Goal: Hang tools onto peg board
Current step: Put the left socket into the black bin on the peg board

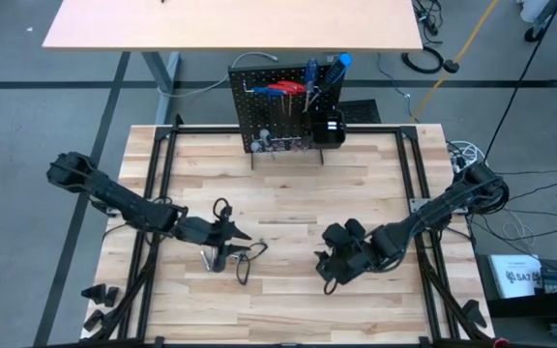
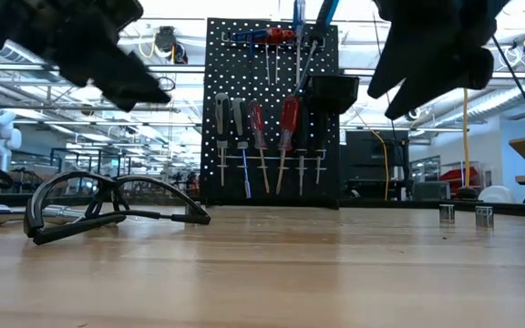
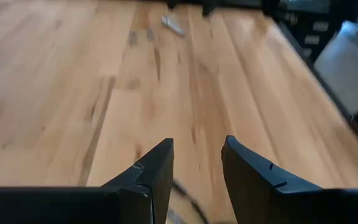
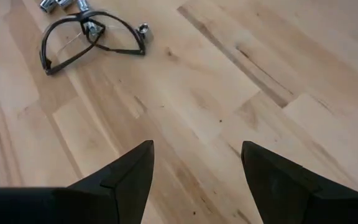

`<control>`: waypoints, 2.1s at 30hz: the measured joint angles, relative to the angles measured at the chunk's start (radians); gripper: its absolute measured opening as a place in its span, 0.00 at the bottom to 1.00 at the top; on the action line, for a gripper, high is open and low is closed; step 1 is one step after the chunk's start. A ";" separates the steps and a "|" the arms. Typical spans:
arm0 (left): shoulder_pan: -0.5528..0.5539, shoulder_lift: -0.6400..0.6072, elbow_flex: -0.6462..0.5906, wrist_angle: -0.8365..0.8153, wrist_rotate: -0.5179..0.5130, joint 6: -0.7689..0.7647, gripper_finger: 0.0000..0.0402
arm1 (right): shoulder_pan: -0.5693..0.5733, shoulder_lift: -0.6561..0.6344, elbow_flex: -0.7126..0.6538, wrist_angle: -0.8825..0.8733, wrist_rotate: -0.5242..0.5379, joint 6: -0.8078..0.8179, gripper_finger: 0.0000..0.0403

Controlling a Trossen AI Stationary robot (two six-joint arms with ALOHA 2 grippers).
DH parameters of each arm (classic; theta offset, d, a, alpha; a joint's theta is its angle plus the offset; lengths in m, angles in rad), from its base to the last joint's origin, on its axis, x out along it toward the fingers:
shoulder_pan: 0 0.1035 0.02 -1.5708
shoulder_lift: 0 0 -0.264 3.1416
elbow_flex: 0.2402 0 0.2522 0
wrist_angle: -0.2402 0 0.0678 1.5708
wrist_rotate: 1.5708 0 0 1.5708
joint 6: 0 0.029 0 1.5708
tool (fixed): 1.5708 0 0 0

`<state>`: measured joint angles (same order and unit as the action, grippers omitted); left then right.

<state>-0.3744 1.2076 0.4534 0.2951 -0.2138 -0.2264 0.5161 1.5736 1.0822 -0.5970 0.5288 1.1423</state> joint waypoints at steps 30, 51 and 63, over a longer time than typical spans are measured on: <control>0.286 0.413 0.473 -0.663 0.177 -0.362 0.34 | 0.008 0.002 -0.006 -0.051 0.157 0.039 0.58; 0.219 0.526 0.513 -0.631 0.172 -0.363 0.34 | 0.008 0.002 -0.006 -0.050 0.156 0.035 0.58; 0.201 0.554 0.512 -0.638 0.152 -0.335 0.34 | 0.008 0.002 -0.006 -0.041 0.156 0.035 0.58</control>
<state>-0.1729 1.7611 0.9657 -0.3428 -0.0620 -0.5613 0.5236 1.5761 1.0760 -0.6384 0.6846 1.1774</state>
